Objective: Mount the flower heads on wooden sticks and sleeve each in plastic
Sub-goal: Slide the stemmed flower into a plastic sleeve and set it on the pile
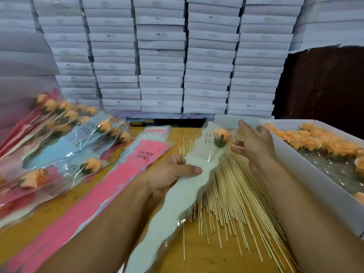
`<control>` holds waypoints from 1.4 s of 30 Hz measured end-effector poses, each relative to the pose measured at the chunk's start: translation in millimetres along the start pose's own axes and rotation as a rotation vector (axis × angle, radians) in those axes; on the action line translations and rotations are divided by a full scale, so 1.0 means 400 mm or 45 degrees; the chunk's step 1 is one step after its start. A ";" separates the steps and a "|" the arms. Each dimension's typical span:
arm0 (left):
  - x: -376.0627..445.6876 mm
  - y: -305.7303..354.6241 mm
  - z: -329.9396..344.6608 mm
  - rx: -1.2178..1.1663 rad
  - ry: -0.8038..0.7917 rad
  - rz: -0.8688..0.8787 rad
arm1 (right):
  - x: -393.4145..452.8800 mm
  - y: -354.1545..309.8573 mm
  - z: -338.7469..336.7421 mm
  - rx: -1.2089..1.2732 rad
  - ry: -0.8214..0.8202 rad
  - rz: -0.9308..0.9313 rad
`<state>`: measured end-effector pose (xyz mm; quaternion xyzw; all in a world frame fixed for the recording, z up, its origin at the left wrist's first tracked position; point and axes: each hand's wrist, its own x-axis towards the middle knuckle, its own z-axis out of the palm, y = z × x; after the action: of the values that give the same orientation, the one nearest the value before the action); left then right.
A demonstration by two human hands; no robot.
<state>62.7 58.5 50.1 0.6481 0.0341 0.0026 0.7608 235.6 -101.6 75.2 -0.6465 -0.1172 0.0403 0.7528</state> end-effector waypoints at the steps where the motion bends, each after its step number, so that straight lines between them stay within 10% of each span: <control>1: 0.000 0.002 0.002 -0.008 0.050 0.037 | -0.013 -0.004 0.007 -0.086 -0.039 0.000; 9: 0.014 -0.003 0.004 -0.230 0.367 0.236 | -0.119 -0.012 0.043 -0.522 -1.262 0.353; 25: -0.057 0.115 0.071 0.192 0.438 -0.079 | -0.135 0.005 0.084 -0.143 -0.784 0.216; 42: -0.398 0.272 -0.373 1.176 1.756 0.228 | -0.136 0.004 0.078 -0.278 -0.939 0.150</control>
<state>-99.9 215.2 141.5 0.7482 0.4381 0.4452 0.2238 175.9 -82.9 71.2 -0.6706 -0.3463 0.3005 0.5832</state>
